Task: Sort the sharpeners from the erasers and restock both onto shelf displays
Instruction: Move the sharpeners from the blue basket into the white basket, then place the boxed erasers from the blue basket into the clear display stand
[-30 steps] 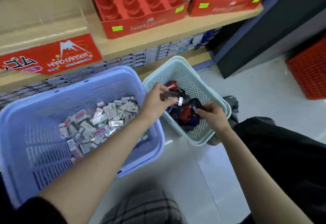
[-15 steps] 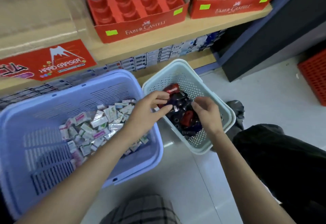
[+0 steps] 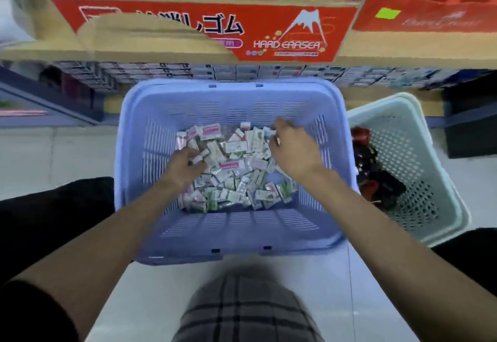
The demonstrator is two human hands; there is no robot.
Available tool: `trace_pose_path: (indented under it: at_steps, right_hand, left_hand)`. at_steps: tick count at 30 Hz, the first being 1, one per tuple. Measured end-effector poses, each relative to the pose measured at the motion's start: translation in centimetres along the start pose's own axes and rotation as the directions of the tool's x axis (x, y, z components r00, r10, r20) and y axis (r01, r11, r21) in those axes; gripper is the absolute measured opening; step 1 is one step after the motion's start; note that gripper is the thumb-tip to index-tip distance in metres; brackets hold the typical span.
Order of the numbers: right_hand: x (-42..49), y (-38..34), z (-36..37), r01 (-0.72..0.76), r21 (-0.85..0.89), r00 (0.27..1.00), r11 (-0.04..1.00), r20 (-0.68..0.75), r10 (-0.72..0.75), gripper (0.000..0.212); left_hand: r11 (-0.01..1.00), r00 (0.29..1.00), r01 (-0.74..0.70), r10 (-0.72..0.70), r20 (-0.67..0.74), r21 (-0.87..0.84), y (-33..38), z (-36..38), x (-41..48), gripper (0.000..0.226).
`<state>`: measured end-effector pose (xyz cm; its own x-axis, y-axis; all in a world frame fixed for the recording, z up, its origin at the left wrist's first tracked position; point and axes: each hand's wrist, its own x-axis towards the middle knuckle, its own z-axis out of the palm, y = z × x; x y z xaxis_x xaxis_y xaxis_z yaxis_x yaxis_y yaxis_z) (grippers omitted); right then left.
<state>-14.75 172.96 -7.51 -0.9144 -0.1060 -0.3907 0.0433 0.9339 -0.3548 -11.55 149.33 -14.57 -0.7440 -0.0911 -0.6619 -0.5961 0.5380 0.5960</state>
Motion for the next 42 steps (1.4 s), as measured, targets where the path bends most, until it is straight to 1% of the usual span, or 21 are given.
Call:
trace_pose_path:
  at_steps: [2,4,6,8,10,11,13,17,19,21,23,24,26,28,30,31,33,34,36,39,42]
  right_hand:
    - [2.0,-0.1,3.1,0.049,0.058,0.974,0.997,0.218,-0.060,0.041]
    - [4.0,0.2,5.5,0.061,0.102,0.937,0.993,0.338,-0.092,0.050]
    - [5.7,0.5,6.9,0.068,0.110,0.940,0.992,0.325,-0.101,0.055]
    - [6.9,0.2,8.0,0.065,0.035,0.962,0.997,0.265,-0.072,0.057]
    - [6.9,-0.4,9.0,-0.014,0.021,0.967,1.000,0.253,0.008,0.055]
    - [6.5,-0.6,9.6,-0.047,0.050,0.963,0.998,0.268,0.032,0.053]
    - [5.2,-1.0,11.0,-0.035,0.079,0.950,0.996,0.313,0.008,0.048]
    - [1.6,-1.6,12.8,-0.040,0.139,0.929,0.989,0.369,-0.015,0.045]
    - [-0.5,-1.7,13.0,-0.028,0.218,0.927,0.976,0.371,-0.057,0.042]
    - [-1.7,-1.2,12.9,-0.015,0.261,0.921,0.965,0.380,-0.088,0.037]
    - [-1.8,-0.5,12.0,-0.071,0.301,0.911,0.951,0.409,-0.061,0.031]
    - [-1.7,-0.1,11.3,-0.144,0.351,0.908,0.925,0.418,-0.017,0.028]
    - [-1.2,0.5,10.2,-0.268,0.453,0.918,0.850,0.388,0.083,0.028]
    - [-0.3,0.5,9.6,-0.252,0.499,0.948,0.829,0.298,0.109,0.034]
    - [1.4,-0.5,9.7,-0.169,0.546,0.965,0.821,0.260,0.026,0.043]
    - [2.3,-1.4,10.1,-0.131,0.537,0.961,0.834,0.274,-0.026,0.049]
    - [3.8,-3.5,10.8,-0.059,0.424,0.929,0.904,0.354,-0.106,0.062]
    - [4.3,-4.4,11.4,-0.028,0.351,0.910,0.936,0.397,-0.122,0.068]
    - [4.4,-5.6,12.2,-0.023,0.215,0.893,0.976,0.443,-0.076,0.074]
    - [4.4,-5.5,12.7,-0.039,0.085,0.906,0.996,0.423,-0.001,0.071]
    - [4.3,-4.9,12.7,-0.041,0.034,0.899,0.999,0.437,0.022,0.063]
  left_hand:
    - [1.000,1.000,0.020,-0.021,-0.021,-0.013,-0.9,0.7,0.7,0.048]
    - [0.999,0.999,0.024,-0.026,-0.044,-0.042,-1.4,0.9,1.3,0.056]
    - [0.996,0.998,0.026,-0.031,-0.059,-0.090,-2.4,0.9,2.0,0.060]
    - [0.992,0.998,0.028,-0.036,-0.058,-0.121,-2.8,0.4,2.6,0.065]
    - [0.986,0.998,0.058,-0.061,-0.020,-0.156,-2.7,0.1,3.0,0.070]
    - [0.986,0.997,0.071,-0.071,0.003,-0.153,-2.7,0.2,3.1,0.072]
    - [0.990,0.997,0.072,-0.069,0.034,-0.121,-2.3,0.6,2.4,0.070]
    - [0.998,0.995,-0.030,0.035,0.091,-0.056,-2.8,1.9,0.4,0.072]
    - [0.993,0.987,-0.006,0.025,0.160,-0.117,-2.9,2.3,-0.7,0.074]
    - [0.991,0.971,0.005,0.028,0.237,-0.136,-3.2,2.6,-1.5,0.067]
    - [0.999,0.949,-0.051,0.049,0.312,-0.003,-3.5,3.0,-2.0,0.058]
    - [0.999,0.952,-0.046,0.045,0.301,-0.005,-3.5,3.0,-2.1,0.052]
    - [0.989,0.978,0.057,-0.027,0.206,-0.139,-3.4,2.7,-1.9,0.033]
    - [0.943,0.991,0.133,-0.133,0.022,-0.305,-3.4,1.9,-1.5,0.020]
    - [0.935,0.978,0.127,-0.175,-0.117,-0.332,-2.9,1.0,-1.2,0.024]
    - [0.928,0.974,0.118,-0.178,-0.143,-0.353,-2.9,0.7,-1.0,0.029]
    - [0.896,0.969,0.118,-0.199,-0.148,-0.429,-2.9,0.5,-0.6,0.033]
    - [0.880,0.965,0.125,-0.214,-0.150,-0.458,-2.8,0.5,-0.5,0.033]
    - [0.862,0.956,0.155,-0.254,-0.146,-0.482,-2.8,0.5,-0.5,0.032]
    - [0.837,0.946,0.173,-0.287,-0.147,-0.519,-2.7,0.3,-0.5,0.027]
    - [0.821,0.946,0.189,-0.299,-0.124,-0.540,-2.6,0.3,-0.9,0.025]
